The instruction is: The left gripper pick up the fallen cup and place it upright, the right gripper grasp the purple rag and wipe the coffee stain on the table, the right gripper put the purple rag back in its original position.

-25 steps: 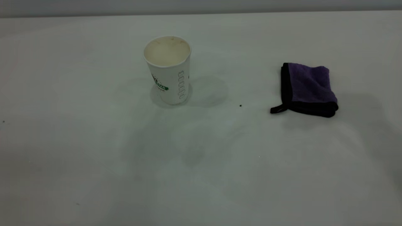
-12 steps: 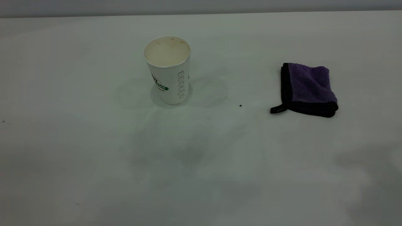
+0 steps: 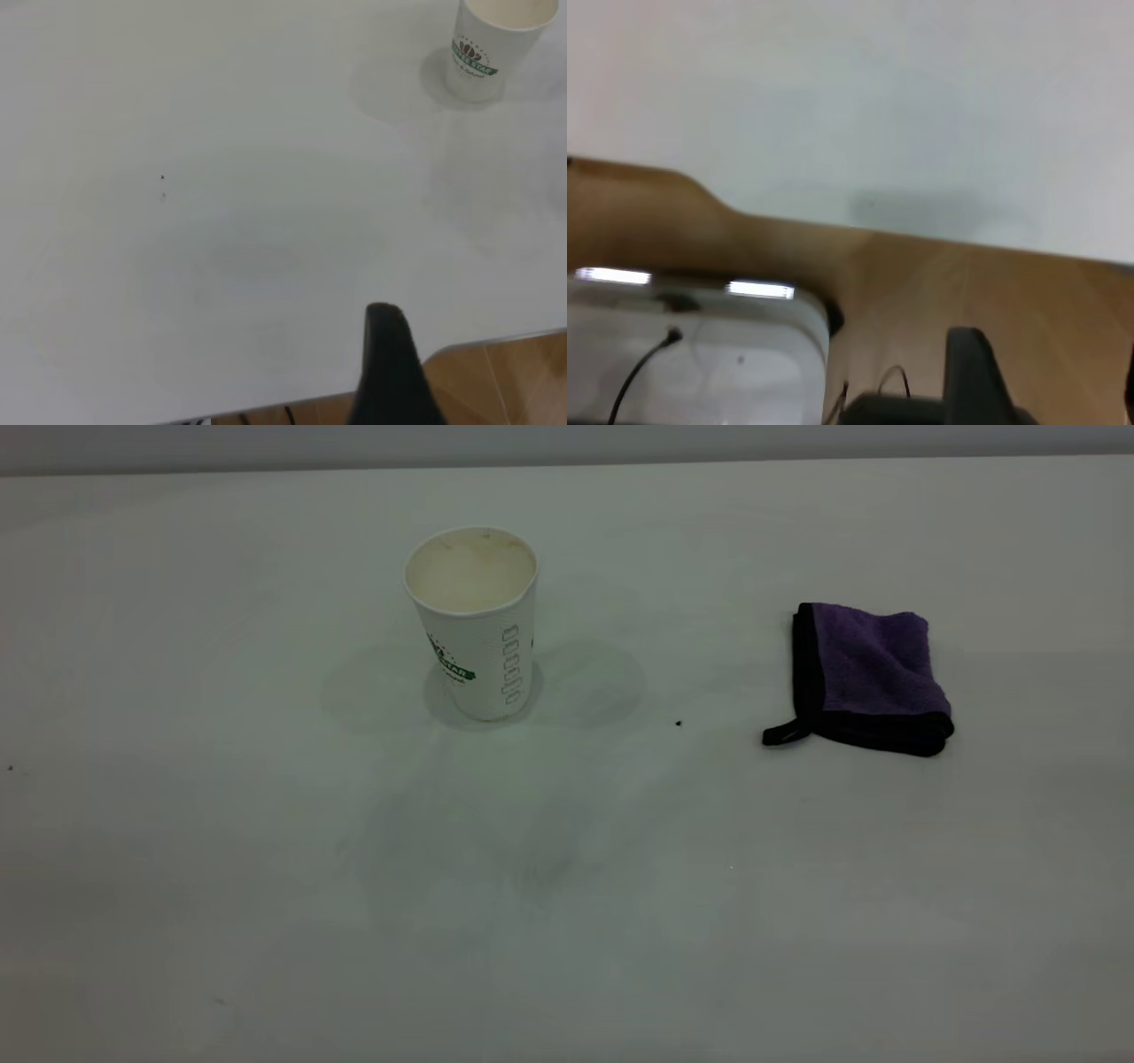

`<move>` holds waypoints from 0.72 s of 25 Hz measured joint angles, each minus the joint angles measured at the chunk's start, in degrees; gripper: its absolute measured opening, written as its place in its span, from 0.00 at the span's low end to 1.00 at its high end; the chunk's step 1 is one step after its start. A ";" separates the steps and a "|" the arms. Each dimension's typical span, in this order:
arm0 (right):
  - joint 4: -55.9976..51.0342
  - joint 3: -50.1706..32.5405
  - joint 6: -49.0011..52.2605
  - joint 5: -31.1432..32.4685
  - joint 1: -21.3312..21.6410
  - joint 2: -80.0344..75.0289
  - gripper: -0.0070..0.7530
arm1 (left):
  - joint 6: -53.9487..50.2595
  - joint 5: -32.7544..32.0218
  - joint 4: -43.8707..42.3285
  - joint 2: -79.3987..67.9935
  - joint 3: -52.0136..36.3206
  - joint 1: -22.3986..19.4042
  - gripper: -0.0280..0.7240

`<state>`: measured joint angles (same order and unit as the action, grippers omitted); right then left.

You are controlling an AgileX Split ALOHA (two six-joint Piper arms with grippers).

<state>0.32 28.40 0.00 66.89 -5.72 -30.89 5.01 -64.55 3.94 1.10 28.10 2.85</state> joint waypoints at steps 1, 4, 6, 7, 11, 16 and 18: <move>0.21 -1.00 0.00 -1.14 0.00 1.98 0.59 | 0.00 0.00 0.00 0.00 0.00 0.00 0.77; 0.69 -1.52 0.82 -2.17 0.00 7.68 0.59 | 0.00 0.00 0.00 0.00 0.00 0.00 0.77; 0.80 -1.52 1.13 -2.35 0.00 10.42 0.59 | 0.00 0.00 0.00 0.00 0.00 0.00 0.77; 0.80 -1.52 1.27 -2.35 0.00 11.83 0.59 | 0.00 0.00 0.00 0.00 0.00 0.00 0.77; 0.80 -1.52 1.31 -2.36 0.00 16.30 0.59 | 0.00 0.00 0.00 0.00 0.00 0.00 0.77; 0.86 -1.52 1.31 -2.30 -0.05 19.66 0.59 | 0.00 0.00 0.00 0.00 0.00 0.00 0.77; 0.84 -1.52 1.31 -2.25 0.65 21.78 0.59 | 0.00 0.00 0.00 0.00 0.00 0.00 0.77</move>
<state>1.17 26.88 1.31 64.64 -5.06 -9.11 5.01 -64.55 3.94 1.10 28.10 2.85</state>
